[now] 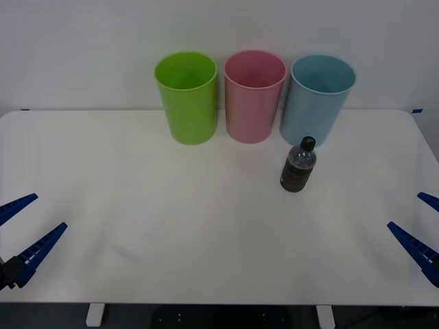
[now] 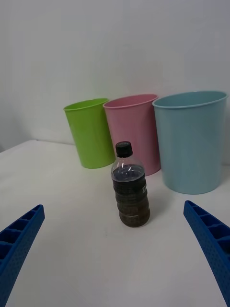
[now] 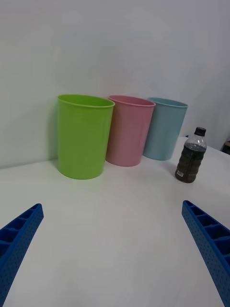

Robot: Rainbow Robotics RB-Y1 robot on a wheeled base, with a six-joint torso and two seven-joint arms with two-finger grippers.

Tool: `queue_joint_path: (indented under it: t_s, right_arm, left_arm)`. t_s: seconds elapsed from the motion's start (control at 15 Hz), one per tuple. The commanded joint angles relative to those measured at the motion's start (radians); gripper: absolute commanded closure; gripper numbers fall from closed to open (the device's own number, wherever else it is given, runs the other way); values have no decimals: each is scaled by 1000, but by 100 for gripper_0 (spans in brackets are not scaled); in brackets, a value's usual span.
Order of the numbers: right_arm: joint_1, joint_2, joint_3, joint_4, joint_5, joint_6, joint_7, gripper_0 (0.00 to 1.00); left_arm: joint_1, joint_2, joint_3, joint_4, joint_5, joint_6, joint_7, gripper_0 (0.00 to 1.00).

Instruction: Grasp the object on the table and drop it into the matching bin: aluminum can to the light blue bin, PET bottle to the pink bin.

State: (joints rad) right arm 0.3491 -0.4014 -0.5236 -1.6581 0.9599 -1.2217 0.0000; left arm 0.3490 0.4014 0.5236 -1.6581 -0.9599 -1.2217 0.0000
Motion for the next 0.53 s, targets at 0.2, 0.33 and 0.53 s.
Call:
queue_joint_path:
  t_s: [0.2, 0.33, 0.53]
  right_arm:
    - [7, -4, -7, 14, 2, 7, 0, 0]
    - [8, -10, 1, 14, 2, 13, 2, 0]
    - [1, -13, 40, 17, 14, 54, 12, 0]
  left_arm:
    - [0, 0, 0, 0, 0, 0, 0, 0]
    - [0, 0, 0, 0, 0, 0, 0, 0]
    - [0, 0, 0, 0, 0, 0, 0, 0]
